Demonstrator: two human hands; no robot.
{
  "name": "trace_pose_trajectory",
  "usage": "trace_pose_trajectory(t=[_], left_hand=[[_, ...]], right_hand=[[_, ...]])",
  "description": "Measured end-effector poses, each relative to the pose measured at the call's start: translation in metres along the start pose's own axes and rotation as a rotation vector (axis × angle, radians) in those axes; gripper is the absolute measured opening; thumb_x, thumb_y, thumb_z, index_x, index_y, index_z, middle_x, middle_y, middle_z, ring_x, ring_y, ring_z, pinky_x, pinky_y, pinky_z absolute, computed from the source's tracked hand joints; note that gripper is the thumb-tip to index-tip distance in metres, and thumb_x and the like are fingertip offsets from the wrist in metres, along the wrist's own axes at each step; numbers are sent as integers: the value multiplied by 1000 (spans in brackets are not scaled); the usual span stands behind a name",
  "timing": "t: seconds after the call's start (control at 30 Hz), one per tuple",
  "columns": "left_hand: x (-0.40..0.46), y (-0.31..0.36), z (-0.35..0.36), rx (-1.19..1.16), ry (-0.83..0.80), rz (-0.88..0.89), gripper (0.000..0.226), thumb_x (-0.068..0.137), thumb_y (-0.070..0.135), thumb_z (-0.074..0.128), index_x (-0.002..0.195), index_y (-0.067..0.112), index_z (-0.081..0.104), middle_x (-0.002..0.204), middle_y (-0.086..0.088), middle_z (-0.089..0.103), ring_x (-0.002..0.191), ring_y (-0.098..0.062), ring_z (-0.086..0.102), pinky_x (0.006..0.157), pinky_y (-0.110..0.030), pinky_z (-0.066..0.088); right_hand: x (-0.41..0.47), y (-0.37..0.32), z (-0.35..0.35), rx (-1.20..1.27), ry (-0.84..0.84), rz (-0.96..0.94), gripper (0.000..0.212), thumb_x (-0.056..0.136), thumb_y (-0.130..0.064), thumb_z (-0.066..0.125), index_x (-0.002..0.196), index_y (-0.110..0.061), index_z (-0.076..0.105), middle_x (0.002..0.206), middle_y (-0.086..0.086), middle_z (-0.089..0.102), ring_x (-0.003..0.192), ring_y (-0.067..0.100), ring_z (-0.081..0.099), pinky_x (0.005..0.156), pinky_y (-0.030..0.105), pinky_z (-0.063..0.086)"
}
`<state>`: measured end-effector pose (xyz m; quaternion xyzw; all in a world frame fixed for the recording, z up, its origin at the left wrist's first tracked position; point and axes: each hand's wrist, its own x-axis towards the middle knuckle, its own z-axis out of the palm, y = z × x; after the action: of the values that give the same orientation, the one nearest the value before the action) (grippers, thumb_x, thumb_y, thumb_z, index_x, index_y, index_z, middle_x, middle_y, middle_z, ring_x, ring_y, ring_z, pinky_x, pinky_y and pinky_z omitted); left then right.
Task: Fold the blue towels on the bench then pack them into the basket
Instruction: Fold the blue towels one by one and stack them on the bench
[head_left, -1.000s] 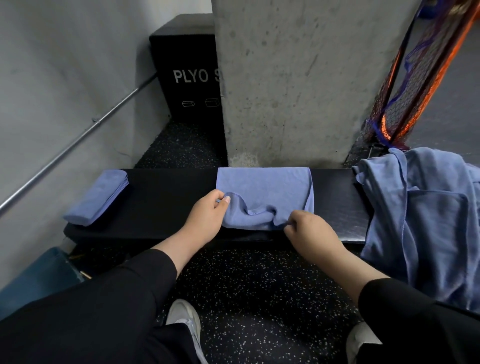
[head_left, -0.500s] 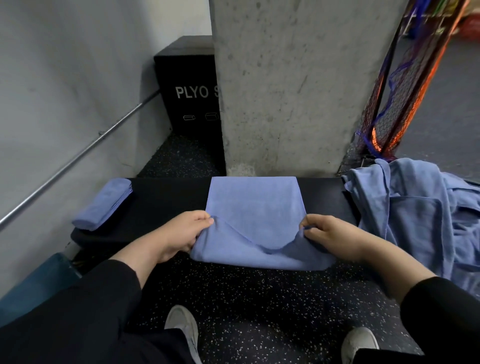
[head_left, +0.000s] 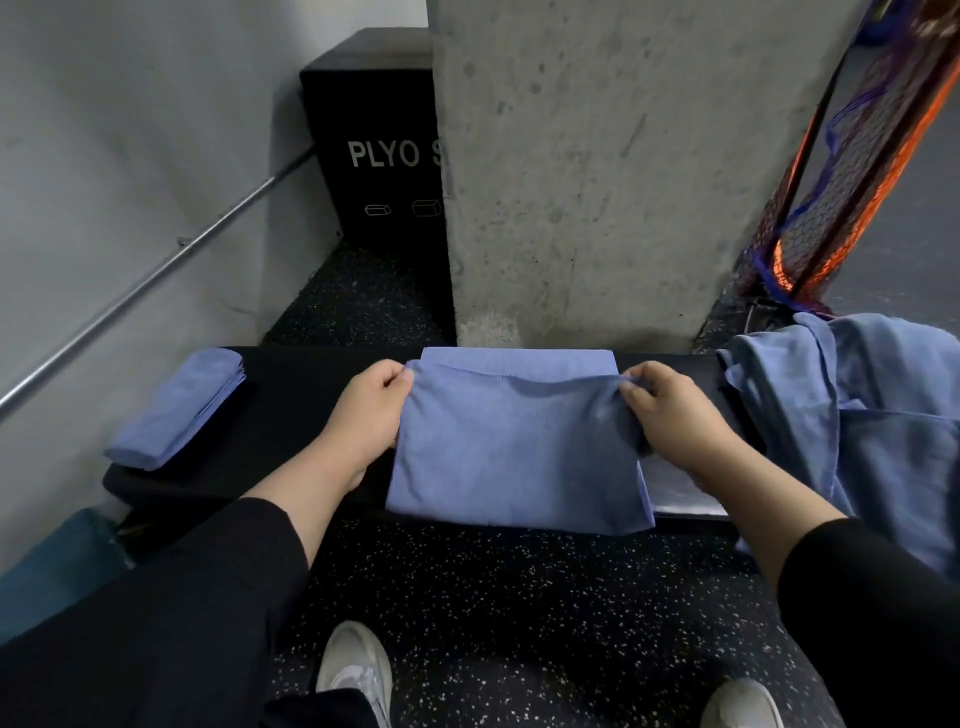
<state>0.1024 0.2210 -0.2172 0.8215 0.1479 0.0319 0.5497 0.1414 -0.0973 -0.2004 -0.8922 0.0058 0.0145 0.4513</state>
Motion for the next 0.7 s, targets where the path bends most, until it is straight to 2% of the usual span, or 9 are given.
trace_pose_trajectory(t=[0.03, 0.1, 0.17, 0.23, 0.3, 0.37, 0.5, 0.6, 0.7], left_hand=[[6, -1, 4, 52, 28, 35, 32, 105, 33, 47, 87, 8, 57, 72, -2, 51, 68, -18, 45, 64, -37, 38], [19, -6, 12, 158, 67, 71, 28, 106, 31, 46, 88, 13, 59, 73, -3, 52, 66, -14, 44, 63, -35, 35], [30, -11, 19, 271, 55, 75, 26, 106, 30, 46, 89, 14, 59, 72, -3, 54, 65, -14, 44, 61, -34, 34], [40, -19, 24, 428, -16, 78, 27, 105, 28, 47, 87, 11, 57, 75, -6, 58, 67, -18, 47, 60, -35, 36], [42, -23, 27, 556, -78, 86, 29, 105, 27, 47, 87, 7, 56, 82, -12, 63, 73, -24, 54, 63, -36, 38], [42, -22, 28, 622, -89, 100, 29, 106, 28, 45, 86, 8, 55, 82, -10, 64, 75, -26, 56, 62, -36, 37], [32, -13, 32, 723, -158, 121, 32, 106, 28, 44, 77, 14, 46, 74, -3, 55, 65, -17, 44, 54, -34, 29], [19, -11, 32, 752, -226, 123, 35, 105, 29, 46, 72, 17, 40, 71, 0, 49, 65, -16, 42, 57, -34, 30], [2, -9, 29, 760, -287, 130, 32, 104, 30, 47, 76, 13, 48, 76, -5, 56, 70, -18, 47, 62, -35, 36]], right_hand=[[8, 2, 5, 14, -8, 26, 13, 101, -20, 52, 102, -13, 63, 85, 6, 68, 66, 20, 62, 51, 33, 55], [22, 9, 17, -37, -29, 59, 16, 101, -21, 52, 105, -11, 63, 92, 9, 69, 79, 28, 66, 68, 45, 60], [30, 18, 28, -130, -57, 84, 22, 102, -22, 51, 114, -8, 63, 104, 9, 69, 94, 31, 64, 79, 40, 53], [35, 26, 35, -198, -79, 106, 27, 103, -21, 47, 123, -7, 59, 111, 7, 64, 100, 28, 59, 78, 30, 41], [35, 28, 37, -241, -89, 111, 27, 104, -22, 43, 124, -8, 57, 111, 8, 62, 95, 24, 53, 75, 30, 37], [36, 28, 37, -303, -111, 93, 26, 104, -22, 41, 121, -10, 57, 111, 10, 64, 90, 24, 51, 73, 30, 36], [28, 21, 36, -430, -210, 74, 25, 104, -18, 38, 118, -7, 56, 107, 13, 64, 89, 29, 56, 66, 33, 40], [14, 17, 31, -513, -264, 59, 26, 105, -20, 39, 120, -6, 54, 112, 16, 63, 104, 35, 60, 78, 34, 42], [-4, 17, 20, -562, -299, 64, 26, 105, -23, 39, 118, -7, 55, 113, 17, 63, 94, 31, 56, 80, 35, 43]])
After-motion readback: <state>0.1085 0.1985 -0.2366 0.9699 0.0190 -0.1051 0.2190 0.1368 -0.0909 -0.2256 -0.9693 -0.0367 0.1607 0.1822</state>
